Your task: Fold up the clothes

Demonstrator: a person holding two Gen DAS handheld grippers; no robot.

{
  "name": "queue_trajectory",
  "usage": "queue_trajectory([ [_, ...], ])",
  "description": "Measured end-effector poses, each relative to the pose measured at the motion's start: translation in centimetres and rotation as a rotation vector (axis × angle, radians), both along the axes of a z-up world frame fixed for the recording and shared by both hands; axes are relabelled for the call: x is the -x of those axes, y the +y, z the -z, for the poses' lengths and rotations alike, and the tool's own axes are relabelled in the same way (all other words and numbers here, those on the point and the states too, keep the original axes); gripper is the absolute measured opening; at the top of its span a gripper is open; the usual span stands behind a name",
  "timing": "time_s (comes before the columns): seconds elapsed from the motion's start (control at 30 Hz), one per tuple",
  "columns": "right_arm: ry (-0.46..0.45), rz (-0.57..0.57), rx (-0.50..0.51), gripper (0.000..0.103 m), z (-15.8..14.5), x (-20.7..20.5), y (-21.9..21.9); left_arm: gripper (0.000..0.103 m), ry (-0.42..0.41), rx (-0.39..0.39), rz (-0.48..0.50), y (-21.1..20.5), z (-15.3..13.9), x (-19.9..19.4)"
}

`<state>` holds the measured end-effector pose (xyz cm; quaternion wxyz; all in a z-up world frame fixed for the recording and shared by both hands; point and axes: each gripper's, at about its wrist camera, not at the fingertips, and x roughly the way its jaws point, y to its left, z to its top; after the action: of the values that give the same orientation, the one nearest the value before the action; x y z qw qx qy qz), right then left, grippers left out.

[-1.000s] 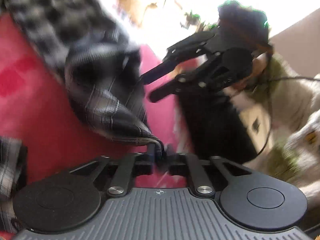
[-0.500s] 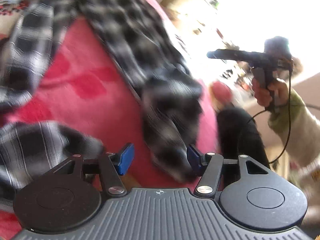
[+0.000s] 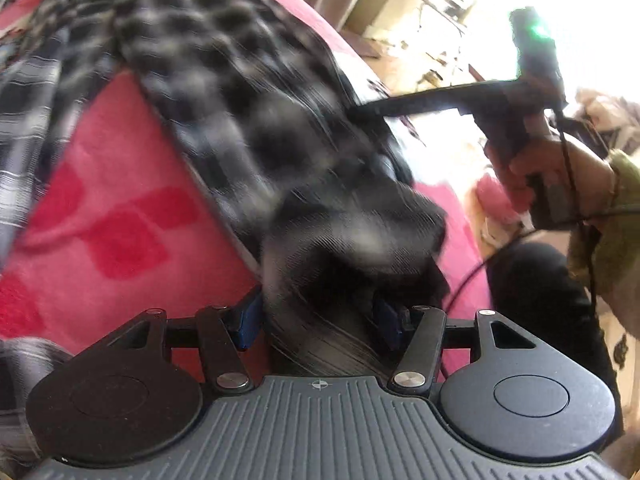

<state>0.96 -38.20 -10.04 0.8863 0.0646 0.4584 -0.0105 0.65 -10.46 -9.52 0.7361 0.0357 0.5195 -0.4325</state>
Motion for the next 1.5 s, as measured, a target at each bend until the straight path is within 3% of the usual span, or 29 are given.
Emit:
queue_trajectory([
  [0.2, -0.031, 0.226, -0.189, 0.019, 0.7, 2.2, -5.6, 0.058, 0.049, 0.028, 0.042, -0.4, -0.3, 1.6],
  [0.4, -0.045, 0.295, -0.176, 0.018, 0.2, 2.6, -5.8, 0.058, 0.027, 0.028, 0.091, -1.9, 0.2, 2.5],
  [0.57, -0.071, 0.289, -0.278, 0.021, -0.2, 1.7, -6.1, 0.058, 0.019, 0.032, 0.131, -2.6, 1.0, 3.2],
  [0.63, -0.068, 0.269, -0.28, 0.029, -0.1, 0.4, -5.8, 0.058, 0.02, 0.029, 0.156, -3.2, 1.3, 3.6],
  [0.7, -0.058, 0.257, -0.281, 0.048, 0.1, -0.6, -5.6, 0.058, 0.015, 0.019, 0.185, -3.6, 1.3, 3.9],
  [0.77, -0.049, 0.248, -0.286, 0.048, 0.5, -1.5, -5.4, 0.058, 0.007, 0.016, 0.201, -3.7, 1.3, 4.1],
  [0.83, -0.043, 0.24, -0.286, 0.04, 1.0, -2.1, -5.2, 0.058, 0.011, 0.025, 0.198, -3.7, 1.5, 3.9],
  [0.9, -0.046, 0.233, -0.274, 0.002, 0.9, -1.8, -5.0, 0.058, 0.029, 0.041, 0.195, -3.8, 1.8, 3.6],
  [1.07, -0.131, 0.291, -0.258, 0.002, -0.9, 0.3, -5.6, 0.058, 0.044, 0.08, 0.233, -4.1, 2.0, 3.5],
  [1.2, -0.115, 0.37, -0.271, 0.002, -0.2, 0.9, -7.5, 0.058, 0.051, 0.089, 0.246, -4.4, 2.2, 3.4],
  [1.37, -0.18, 0.411, -0.237, 0.002, -1.7, 1.7, -8.2, 0.058, 0.049, 0.094, 0.255, -4.6, 2.3, 3.4],
  [1.5, -0.16, 0.454, -0.23, 0.002, -0.8, 1.8, -9.5, 0.058, 0.046, 0.093, 0.272, -4.2, 2.2, 3.7],
])
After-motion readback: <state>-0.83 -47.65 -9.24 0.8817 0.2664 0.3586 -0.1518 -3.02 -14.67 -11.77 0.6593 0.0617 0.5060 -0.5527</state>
